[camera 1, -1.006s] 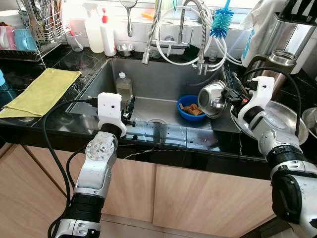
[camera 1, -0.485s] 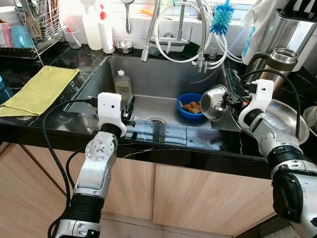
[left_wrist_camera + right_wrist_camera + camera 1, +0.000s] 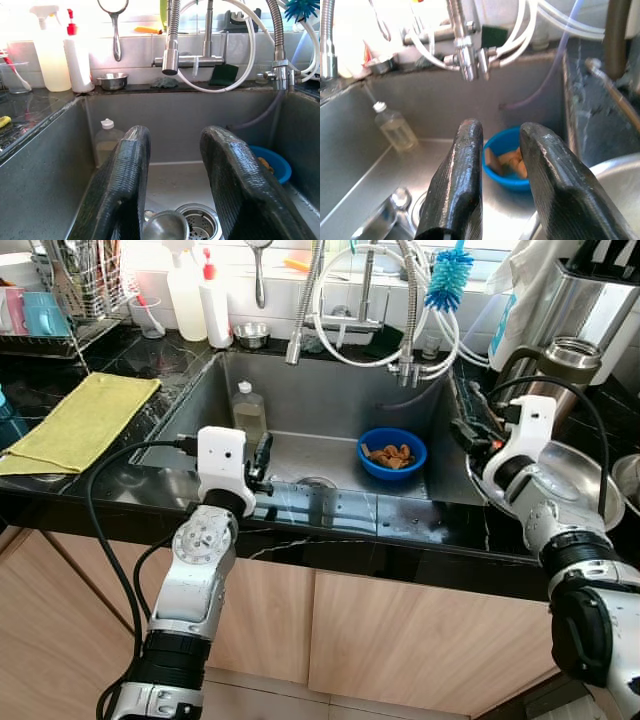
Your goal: Kitchen organization
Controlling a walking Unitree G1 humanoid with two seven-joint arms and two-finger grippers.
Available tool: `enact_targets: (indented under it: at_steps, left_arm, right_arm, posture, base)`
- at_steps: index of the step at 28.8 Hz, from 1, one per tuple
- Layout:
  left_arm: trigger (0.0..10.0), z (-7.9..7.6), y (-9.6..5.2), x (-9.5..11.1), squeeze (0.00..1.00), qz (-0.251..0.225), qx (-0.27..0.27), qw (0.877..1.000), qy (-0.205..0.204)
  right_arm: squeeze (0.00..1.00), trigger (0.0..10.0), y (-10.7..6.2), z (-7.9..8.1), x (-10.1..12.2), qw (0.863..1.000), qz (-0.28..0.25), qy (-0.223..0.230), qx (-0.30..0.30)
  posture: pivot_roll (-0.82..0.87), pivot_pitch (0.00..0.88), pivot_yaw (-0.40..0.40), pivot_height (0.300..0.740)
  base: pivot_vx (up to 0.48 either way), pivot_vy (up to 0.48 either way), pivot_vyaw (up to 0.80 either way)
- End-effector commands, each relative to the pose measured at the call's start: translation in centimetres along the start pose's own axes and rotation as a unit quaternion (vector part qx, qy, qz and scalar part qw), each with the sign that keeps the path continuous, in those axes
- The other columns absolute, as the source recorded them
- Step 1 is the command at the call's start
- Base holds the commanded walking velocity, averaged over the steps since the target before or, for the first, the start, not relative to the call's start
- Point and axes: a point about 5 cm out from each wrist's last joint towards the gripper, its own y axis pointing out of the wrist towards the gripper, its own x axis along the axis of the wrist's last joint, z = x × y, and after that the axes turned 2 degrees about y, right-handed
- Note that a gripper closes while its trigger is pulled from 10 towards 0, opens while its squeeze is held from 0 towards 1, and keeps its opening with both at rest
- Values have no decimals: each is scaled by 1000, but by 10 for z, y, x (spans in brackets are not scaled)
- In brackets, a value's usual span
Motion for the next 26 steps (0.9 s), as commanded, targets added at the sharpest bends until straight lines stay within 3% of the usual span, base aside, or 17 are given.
enact_targets:
  at_steps: [1,5,9,14,18,20,22,24,26]
  left_arm:
    - [10000,0,2,2,0,-1,-1,1000,-1]
    - [10000,-1,4,3,0,-3,-2,1000,-1]
    - [10000,-3,5,3,0,-4,-6,1000,-3]
    - [10000,-5,5,2,0,-4,-11,1000,-5]
    - [10000,-8,6,1,0,-3,-20,1000,-7]
    - [10000,-9,7,1,0,-3,-21,1000,-7]
    - [10000,-9,8,1,0,-4,-23,1000,-8]
    - [10000,-9,8,1,0,-3,-24,1000,-8]
    - [10000,-9,8,0,0,-1,-27,1000,-8]
  right_arm:
    - [0,10000,3,4,31,998,-51,-38,-2]
    - [0,10000,3,7,45,994,-80,-76,-11]
    - [0,10000,-4,4,65,981,-126,-135,-64]
    - [0,10000,-19,2,73,970,-169,-142,-104]
    - [0,10000,-44,6,63,964,-201,-110,-138]
    - [0,10000,-56,8,55,961,-206,-106,-152]
    - [0,10000,-78,5,42,955,-202,-109,-188]
    - [0,10000,-85,4,40,954,-200,-109,-196]
    - [0,10000,-103,2,40,950,-198,-104,-217]
  posture:
    - [45,29,-38,740]
    - [39,20,-34,740]
    - [33,10,-30,740]
    - [22,0,-24,740]
    - [13,0,-19,740]
    - [7,0,-12,740]
    - [-9,8,-6,740]
    - [-9,8,-6,740]
    - [-22,17,0,740]
  base:
    - [0,0,0]
    - [0,0,0]
    - [0,0,0]
    - [0,0,0]
    - [0,0,0]
    - [0,0,0]
    - [0,0,0]
    - [0,0,0]
    - [0,0,0]
